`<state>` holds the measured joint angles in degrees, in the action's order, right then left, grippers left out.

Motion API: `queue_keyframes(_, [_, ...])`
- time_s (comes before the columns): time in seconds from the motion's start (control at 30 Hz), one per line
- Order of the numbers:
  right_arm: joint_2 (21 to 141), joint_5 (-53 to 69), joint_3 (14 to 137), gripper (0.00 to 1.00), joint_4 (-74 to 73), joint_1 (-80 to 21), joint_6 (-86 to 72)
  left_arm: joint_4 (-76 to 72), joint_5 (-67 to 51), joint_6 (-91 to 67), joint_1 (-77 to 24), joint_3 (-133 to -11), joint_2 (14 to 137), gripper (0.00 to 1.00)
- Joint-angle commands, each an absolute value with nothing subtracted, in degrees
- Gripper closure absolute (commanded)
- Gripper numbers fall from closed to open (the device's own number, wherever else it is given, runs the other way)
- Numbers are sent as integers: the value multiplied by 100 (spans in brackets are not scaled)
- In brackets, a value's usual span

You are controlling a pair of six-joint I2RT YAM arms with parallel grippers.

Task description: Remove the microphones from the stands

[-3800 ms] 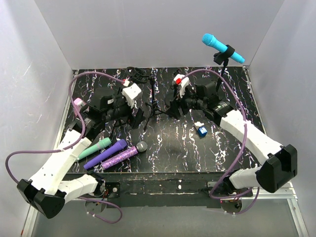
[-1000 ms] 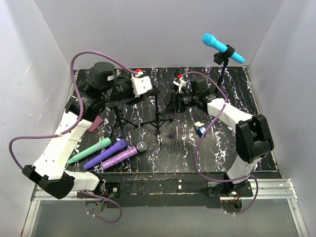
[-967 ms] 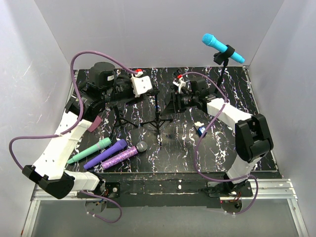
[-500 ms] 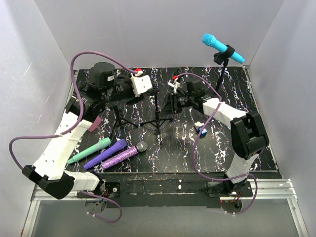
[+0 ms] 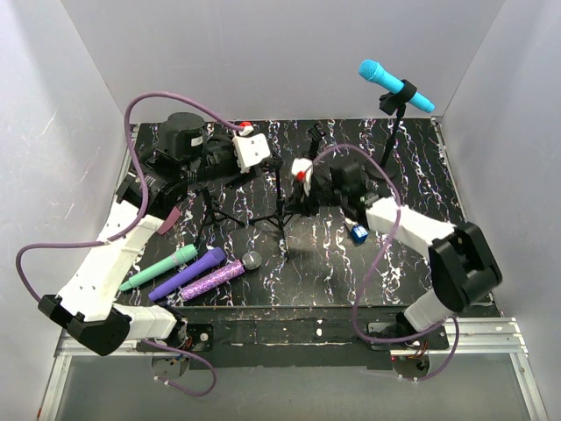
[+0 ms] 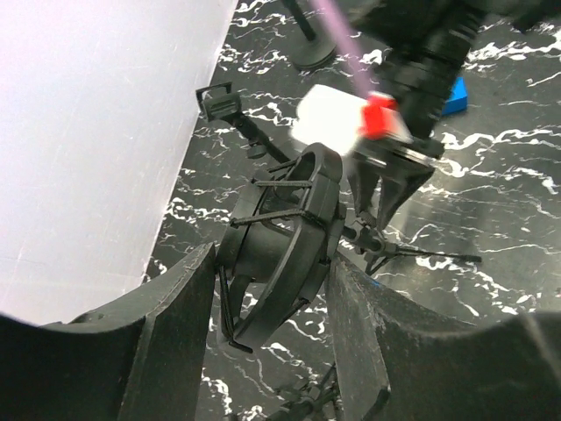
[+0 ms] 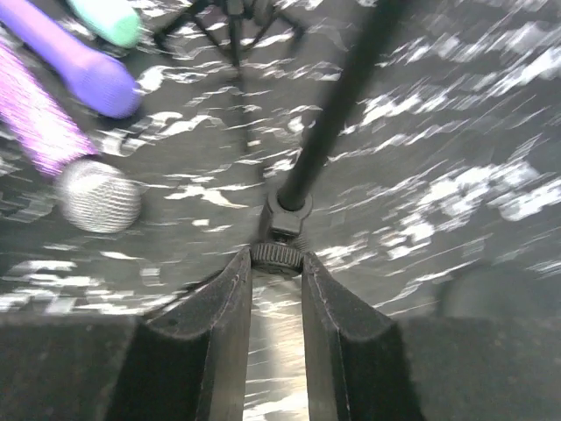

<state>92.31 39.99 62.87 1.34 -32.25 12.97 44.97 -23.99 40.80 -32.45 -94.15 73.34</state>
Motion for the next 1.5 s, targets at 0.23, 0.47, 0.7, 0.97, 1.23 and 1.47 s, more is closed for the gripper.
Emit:
queue_keyframes(0.23, [9168, 2698, 3595, 96, 5882, -3876, 7770, 4746, -2610, 3577, -3243, -9290, 7190, 66])
queue_keyframes(0.47, [7613, 2812, 3787, 30, 2704, -3824, 6569, 4720, -2628, 3533, -3252, -9264, 7172, 65])
queue_keyframes(0.7, [7600, 3022, 5551, 30, -470, -3393, 2418, 4720, -2637, 3542, -3252, -9273, 7154, 65])
queue_keyframes(0.97, [8805, 4719, 6776, 33, -950, -2971, -491, 4720, -2681, 3612, -3252, -9220, 7119, 64])
queue_keyframes(1.23, [9544, 4939, 7215, 45, -607, -2971, -1089, 4790, -2646, 3753, -3252, -9211, 7075, 64])
queue_keyframes(1.47, [9896, 5071, 7418, 50, -431, -2971, -1257, 4887, -2602, 3876, -3252, -9237, 7075, 64])
